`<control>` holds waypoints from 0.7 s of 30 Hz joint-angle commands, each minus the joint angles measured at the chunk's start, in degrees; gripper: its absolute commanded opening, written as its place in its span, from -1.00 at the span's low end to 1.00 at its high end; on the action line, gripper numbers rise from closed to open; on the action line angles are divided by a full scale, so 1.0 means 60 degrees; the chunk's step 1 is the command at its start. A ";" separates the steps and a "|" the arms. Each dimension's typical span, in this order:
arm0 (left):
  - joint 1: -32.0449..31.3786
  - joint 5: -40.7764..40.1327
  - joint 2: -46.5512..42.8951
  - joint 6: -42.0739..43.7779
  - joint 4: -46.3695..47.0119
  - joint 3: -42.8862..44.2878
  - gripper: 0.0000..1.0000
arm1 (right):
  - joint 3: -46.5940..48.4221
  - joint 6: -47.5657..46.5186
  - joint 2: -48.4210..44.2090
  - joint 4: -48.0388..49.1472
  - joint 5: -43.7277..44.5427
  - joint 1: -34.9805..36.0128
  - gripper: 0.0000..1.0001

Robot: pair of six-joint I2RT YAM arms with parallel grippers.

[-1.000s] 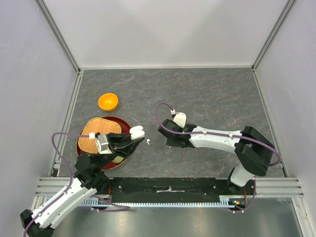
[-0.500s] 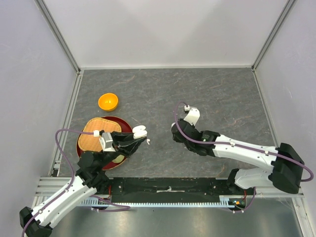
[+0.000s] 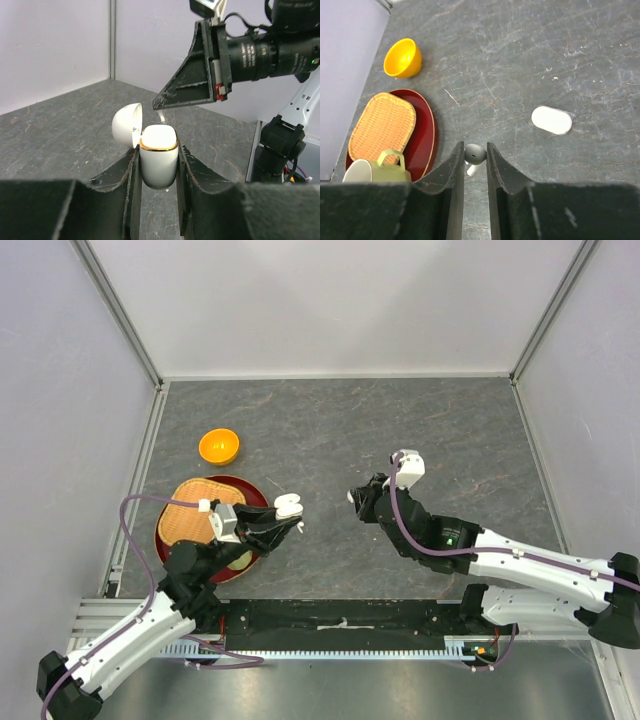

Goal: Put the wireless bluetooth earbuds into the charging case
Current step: Pick up the earbud from the center of the board.

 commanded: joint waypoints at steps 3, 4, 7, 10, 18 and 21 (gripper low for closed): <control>-0.0043 0.0322 0.0374 -0.0295 0.0555 0.0412 -0.95 | 0.0165 -0.1132 -0.0417 0.0770 0.0723 0.0399 -1.00; -0.0029 0.0366 0.0476 -0.0280 0.0570 0.0426 -0.96 | 0.0223 -0.1394 -0.0446 0.0915 0.0738 0.0560 -1.00; -0.0029 0.0498 0.0594 -0.0236 0.0628 0.0470 -0.96 | 0.0340 -0.1994 -0.0476 0.1281 0.0826 0.0838 -1.00; -0.0029 0.0660 0.0711 -0.0119 0.0687 0.0500 -0.96 | 0.0560 -0.2363 -0.0432 0.1589 0.0870 0.1102 -1.00; -0.0043 0.0952 0.0799 0.0159 0.0658 0.0500 -0.95 | 0.0751 -0.3374 -0.0373 0.2834 0.0314 0.1499 -1.00; -0.0029 0.1011 0.0843 0.0174 0.0658 0.0543 -0.96 | 0.0795 -0.3593 -0.0300 0.3143 -0.0066 0.1572 -1.00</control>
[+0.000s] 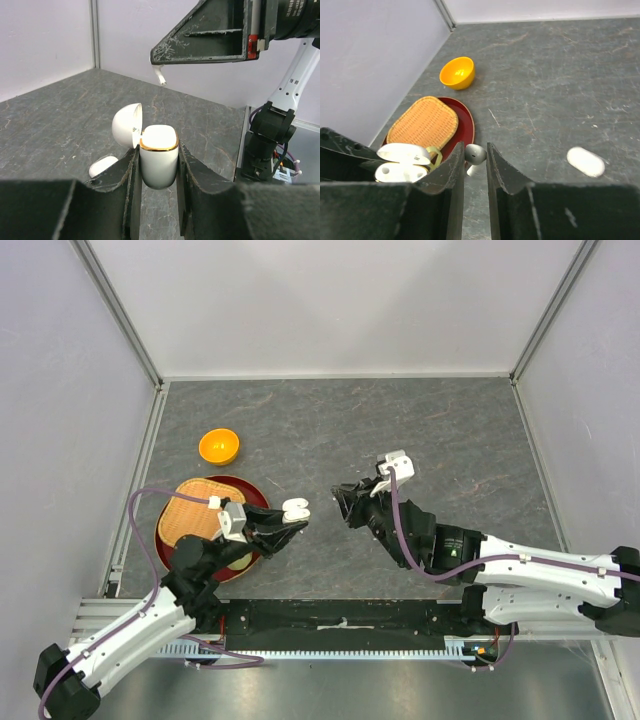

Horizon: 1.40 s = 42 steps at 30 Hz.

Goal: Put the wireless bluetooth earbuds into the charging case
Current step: Pick up the earbud from the center of the board, then place the earbud in the charging case.

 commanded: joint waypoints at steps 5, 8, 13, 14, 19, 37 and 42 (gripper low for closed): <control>-0.0032 0.0389 0.0184 0.0196 0.0505 0.0489 -0.96 | 0.0581 -0.1101 0.0226 0.1272 -0.0764 0.0433 -1.00; -0.0047 0.0447 0.0243 0.0240 0.0519 0.0533 -0.96 | 0.0625 -0.1394 0.0328 0.1463 -0.0765 0.0667 -1.00; -0.0047 0.0492 0.0316 0.0254 0.0534 0.0577 -0.96 | 0.0669 -0.1716 0.0547 0.1653 -0.0648 0.0974 -1.00; -0.0032 0.0521 0.0331 0.0254 0.0548 0.0577 -0.96 | 0.0684 -0.1760 0.0577 0.1668 -0.0619 0.1019 -1.00; -0.0032 0.0579 0.0360 0.0254 0.0549 0.0606 -0.96 | 0.0713 -0.1951 0.0782 0.1829 -0.0414 0.1297 -1.00; -0.0032 0.0916 0.0185 0.0269 0.0739 0.0577 -0.96 | 0.0933 -0.2712 0.1368 0.1800 0.0787 0.1810 -1.00; -0.0047 0.1033 0.0229 0.0254 0.0841 0.0563 -0.96 | 0.0845 -0.2859 0.1427 0.1990 0.0978 0.1898 -1.00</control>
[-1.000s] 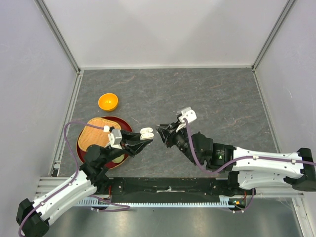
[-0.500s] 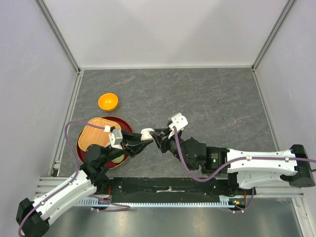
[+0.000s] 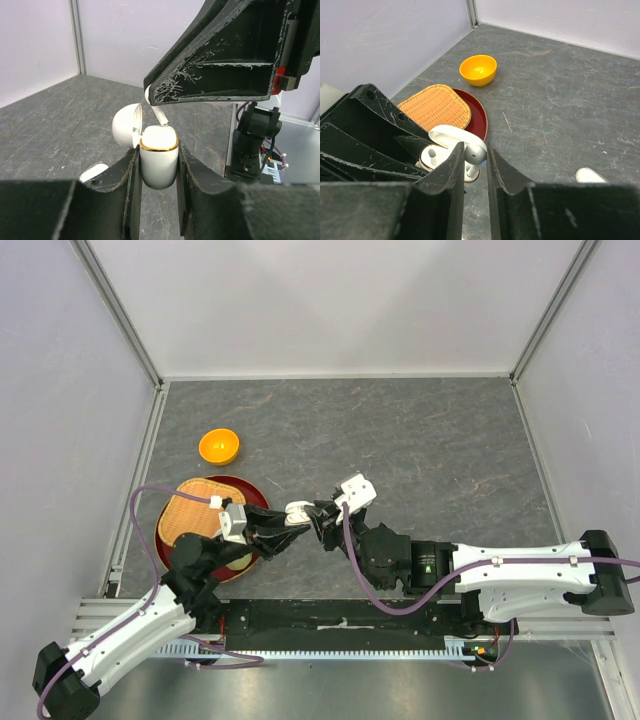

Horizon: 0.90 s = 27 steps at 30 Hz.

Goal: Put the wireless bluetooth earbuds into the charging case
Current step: Place the earbud in the charging case.

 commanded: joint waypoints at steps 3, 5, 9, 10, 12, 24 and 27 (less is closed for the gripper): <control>-0.0047 0.0309 -0.0019 0.0222 0.0740 0.0286 -0.96 | 0.0291 -0.0295 0.0065 0.0504 0.0377 0.0139 -1.00; -0.0032 0.0294 0.0010 0.0222 0.0725 0.0286 -0.96 | 0.0233 -0.0309 0.0050 0.0636 0.0319 0.0153 -1.00; -0.0032 0.0221 -0.0019 0.0207 0.0740 0.0271 -0.96 | 0.0189 -0.0295 0.0006 0.0754 0.0143 0.0154 -1.00; -0.0047 0.0177 -0.0019 0.0192 0.0740 0.0271 -0.96 | 0.0159 -0.0295 -0.0009 0.0783 0.0114 0.0168 -1.00; -0.0047 0.0119 -0.0005 0.0134 0.0769 0.0256 -0.96 | 0.0101 -0.0280 -0.0009 0.0842 0.0070 0.0168 -1.00; -0.0047 -0.0072 0.0113 -0.0364 0.1545 0.0124 -0.96 | -0.0002 -0.0675 0.0226 0.0739 0.0260 0.0329 -1.00; -0.0047 -0.0145 0.0069 -0.0379 0.1545 0.0124 -0.96 | -0.0075 -0.0748 0.0240 0.0768 0.0318 0.0388 -1.00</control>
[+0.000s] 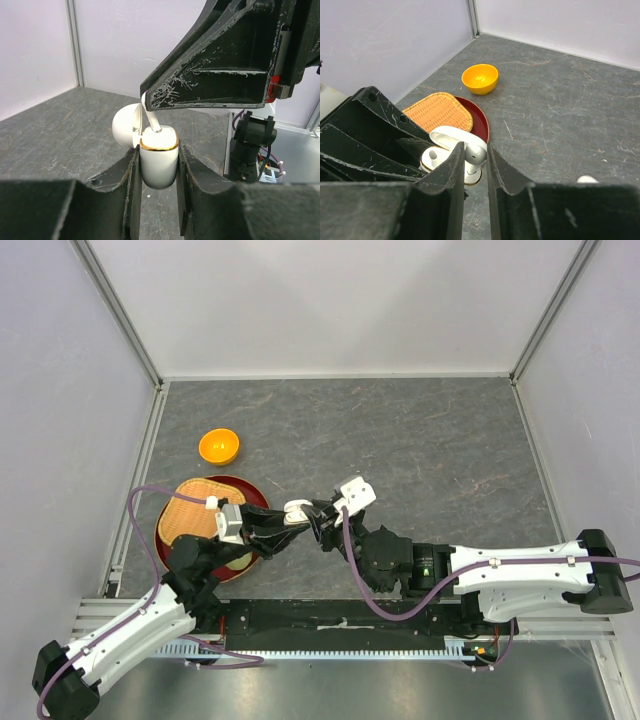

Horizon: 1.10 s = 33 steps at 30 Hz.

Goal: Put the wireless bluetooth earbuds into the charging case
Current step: Place the earbud in the charging case.

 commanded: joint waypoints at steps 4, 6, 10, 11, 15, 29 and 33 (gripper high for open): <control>-0.0043 -0.0623 -0.0190 -0.0314 0.0810 0.0066 -0.96 | -0.0178 -0.0484 0.0091 0.0200 0.0093 0.0301 -1.00; -0.0029 -0.0756 -0.0234 -0.0329 0.0751 0.0051 -0.95 | -0.0207 -0.0615 0.0062 0.0215 -0.0009 0.0330 -1.00; -0.0043 -0.0976 -0.0264 -0.0314 0.0736 0.0022 -0.96 | -0.0207 -0.0850 0.0061 0.0171 -0.0273 0.0403 -1.00; -0.0043 -0.1005 -0.0249 -0.0299 0.0722 0.0036 -0.96 | -0.0207 -0.0865 0.0076 0.0171 -0.0303 0.0418 -1.00; -0.0029 -0.1093 -0.0249 -0.0314 0.0722 0.0022 -0.96 | -0.0207 -0.0938 0.0120 0.0142 -0.0507 0.0462 -1.00; -0.0043 0.0049 -0.0249 0.0404 0.0736 0.0081 -0.96 | -0.0017 -0.1026 0.0515 0.0259 -0.0361 0.0477 -1.00; -0.0043 0.0093 -0.0322 0.0477 0.0736 0.0066 -0.95 | 0.0027 -0.0953 0.0516 0.0186 -0.0391 0.0477 -1.00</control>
